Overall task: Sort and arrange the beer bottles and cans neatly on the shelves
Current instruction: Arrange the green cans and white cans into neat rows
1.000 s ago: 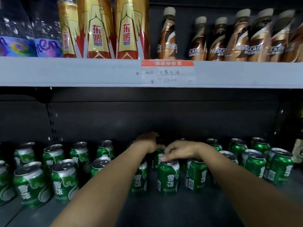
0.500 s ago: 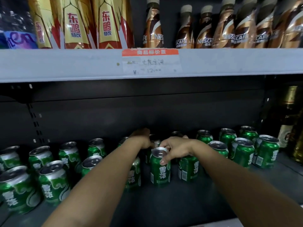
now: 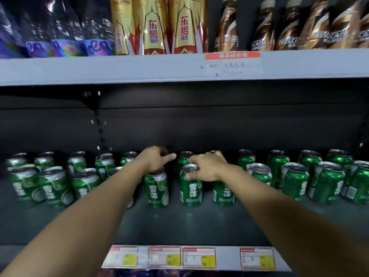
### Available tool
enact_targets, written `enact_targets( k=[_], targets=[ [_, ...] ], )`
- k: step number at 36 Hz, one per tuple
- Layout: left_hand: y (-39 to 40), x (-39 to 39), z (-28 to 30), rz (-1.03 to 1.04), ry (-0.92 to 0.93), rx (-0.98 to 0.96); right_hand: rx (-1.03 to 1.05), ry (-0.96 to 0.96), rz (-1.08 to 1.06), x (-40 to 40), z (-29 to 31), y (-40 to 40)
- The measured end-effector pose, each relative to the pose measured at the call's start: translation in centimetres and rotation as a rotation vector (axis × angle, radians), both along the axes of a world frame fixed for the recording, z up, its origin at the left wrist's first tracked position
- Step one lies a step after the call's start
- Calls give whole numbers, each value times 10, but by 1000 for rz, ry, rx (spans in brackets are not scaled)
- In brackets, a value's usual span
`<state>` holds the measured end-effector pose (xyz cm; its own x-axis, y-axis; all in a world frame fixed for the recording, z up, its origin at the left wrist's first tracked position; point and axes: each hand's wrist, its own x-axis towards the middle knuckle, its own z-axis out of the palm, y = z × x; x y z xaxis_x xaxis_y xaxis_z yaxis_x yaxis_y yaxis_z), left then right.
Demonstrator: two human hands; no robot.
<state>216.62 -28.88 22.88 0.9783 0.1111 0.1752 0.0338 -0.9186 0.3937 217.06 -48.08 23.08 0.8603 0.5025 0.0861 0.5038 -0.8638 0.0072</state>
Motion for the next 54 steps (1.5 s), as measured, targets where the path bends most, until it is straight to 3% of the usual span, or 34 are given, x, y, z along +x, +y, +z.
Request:
enact_targets(
  k=[5,7,10,16,27,31,37,45,50,54],
  targets=[
    [24,-8,-9,-157,282,-113,-22,121,-85,4,-7,20],
    [30,-6,-13,-194,357,-20,1,180,-122,5,-8,24],
    [34,-5,-17,-228,297,164,60,197,-162,4,-9,29],
    [40,1,-20,-263,185,262,139,177,-216,-5,-8,34],
    [40,0,-22,-276,208,239,152,186,-252,-9,-6,40],
    [41,3,-21,-264,241,98,146,187,-240,-8,-5,40],
    [34,14,-15,-186,25,-1,171,218,-218,-1,-6,38],
    [27,18,-10,-181,67,25,102,314,-199,3,-3,38],
    [36,16,8,-86,-36,-8,259,41,-172,1,12,55],
    [54,10,16,-44,-40,26,207,108,-62,-3,9,80]
  ],
)
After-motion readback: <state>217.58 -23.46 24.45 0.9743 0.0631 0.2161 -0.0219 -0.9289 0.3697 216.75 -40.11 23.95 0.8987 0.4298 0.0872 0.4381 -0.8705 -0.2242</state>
